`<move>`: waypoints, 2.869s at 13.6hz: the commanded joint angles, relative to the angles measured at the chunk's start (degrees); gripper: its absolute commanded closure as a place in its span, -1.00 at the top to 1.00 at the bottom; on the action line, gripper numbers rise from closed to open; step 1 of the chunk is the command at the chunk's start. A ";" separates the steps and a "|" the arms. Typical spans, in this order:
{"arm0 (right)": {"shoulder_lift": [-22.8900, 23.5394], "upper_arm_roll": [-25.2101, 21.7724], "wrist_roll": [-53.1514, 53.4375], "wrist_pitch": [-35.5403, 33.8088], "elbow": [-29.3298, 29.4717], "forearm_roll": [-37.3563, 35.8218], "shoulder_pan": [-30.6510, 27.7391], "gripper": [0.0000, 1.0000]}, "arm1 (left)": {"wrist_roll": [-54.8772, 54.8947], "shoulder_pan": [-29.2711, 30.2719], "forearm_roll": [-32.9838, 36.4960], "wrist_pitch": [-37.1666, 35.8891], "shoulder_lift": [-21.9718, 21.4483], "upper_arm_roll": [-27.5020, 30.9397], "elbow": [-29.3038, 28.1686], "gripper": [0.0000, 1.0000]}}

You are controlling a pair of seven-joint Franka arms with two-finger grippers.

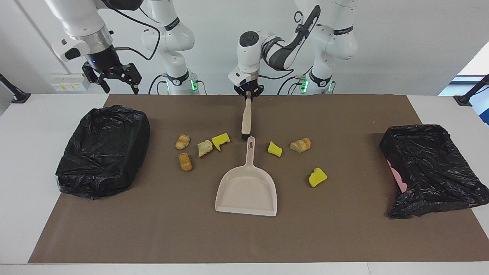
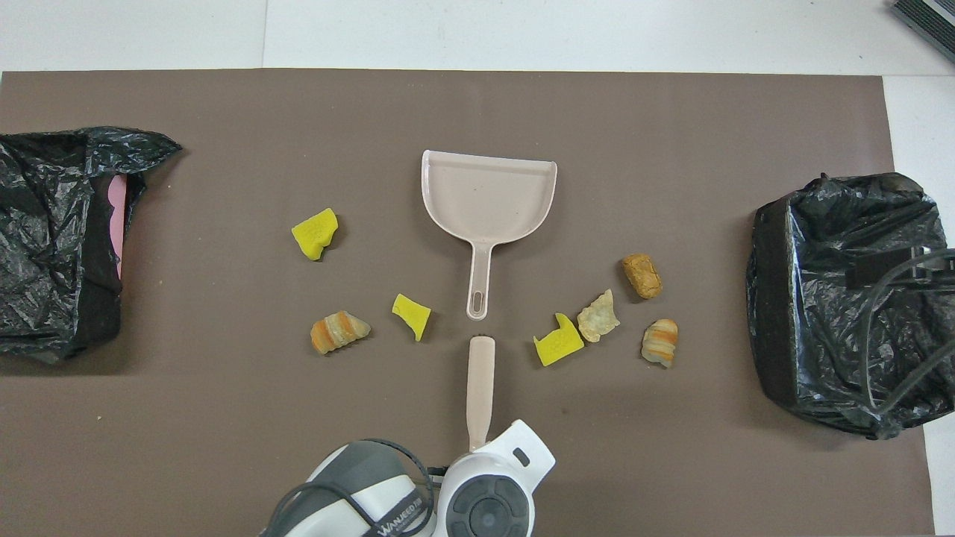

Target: Sweep and dump trash in bin

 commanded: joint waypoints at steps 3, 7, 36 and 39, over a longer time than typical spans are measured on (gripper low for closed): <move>1.48 2.42 2.36 1.73 1.57 -0.28 2.69 1.00 | 1.28 9.92 0.14 -1.64 0.25 -0.47 0.23 -1.00; 3.24 2.51 6.06 5.77 1.40 0.25 5.51 1.00 | 5.05 18.10 3.03 -4.17 1.13 -0.47 0.23 -1.00; 29.35 2.86 27.07 35.30 -3.78 1.30 32.32 0.38 | 32.40 42.90 -3.72 -14.38 -7.66 -0.21 2.61 -1.00; 29.70 2.86 27.07 35.49 -3.61 1.21 32.41 -0.34 | 34.86 41.15 -7.84 -10.26 -7.40 -0.30 -1.16 -1.00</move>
